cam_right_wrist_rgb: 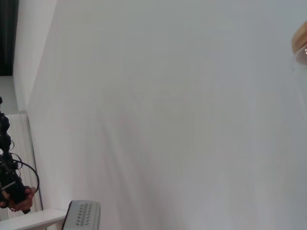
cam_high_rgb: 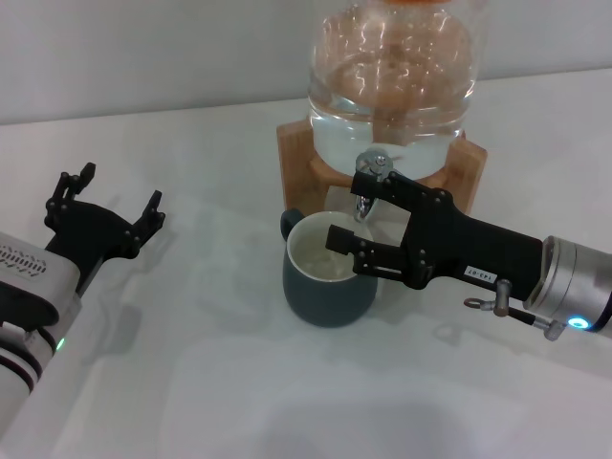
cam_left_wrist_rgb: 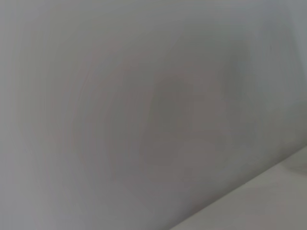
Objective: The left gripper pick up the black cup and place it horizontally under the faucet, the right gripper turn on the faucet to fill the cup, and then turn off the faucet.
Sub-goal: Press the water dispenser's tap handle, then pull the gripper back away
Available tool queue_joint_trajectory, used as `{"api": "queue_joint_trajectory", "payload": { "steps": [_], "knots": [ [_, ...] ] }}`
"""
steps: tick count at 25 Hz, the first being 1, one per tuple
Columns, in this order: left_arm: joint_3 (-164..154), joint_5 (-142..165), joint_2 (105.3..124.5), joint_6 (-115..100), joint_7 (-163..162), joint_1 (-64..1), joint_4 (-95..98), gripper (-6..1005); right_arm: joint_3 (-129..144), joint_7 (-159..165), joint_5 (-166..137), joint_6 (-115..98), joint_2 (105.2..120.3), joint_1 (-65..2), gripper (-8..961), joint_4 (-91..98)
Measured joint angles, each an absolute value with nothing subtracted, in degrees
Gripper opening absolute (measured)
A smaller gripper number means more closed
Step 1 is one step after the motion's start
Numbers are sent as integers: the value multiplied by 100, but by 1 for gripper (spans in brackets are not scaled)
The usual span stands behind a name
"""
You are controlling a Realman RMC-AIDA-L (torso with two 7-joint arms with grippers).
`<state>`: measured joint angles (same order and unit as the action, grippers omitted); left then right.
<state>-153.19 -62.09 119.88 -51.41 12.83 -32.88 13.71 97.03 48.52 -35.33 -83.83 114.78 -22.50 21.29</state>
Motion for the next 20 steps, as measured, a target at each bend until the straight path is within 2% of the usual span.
{"api": "queue_joint_trajectory", "payload": {
  "steps": [20],
  "knots": [
    [-15319,-6214,11989,-5094,1283,-3313,1371,881,9642,4826,-3551,-8383,11421,-2259,868,2136]
  ]
}}
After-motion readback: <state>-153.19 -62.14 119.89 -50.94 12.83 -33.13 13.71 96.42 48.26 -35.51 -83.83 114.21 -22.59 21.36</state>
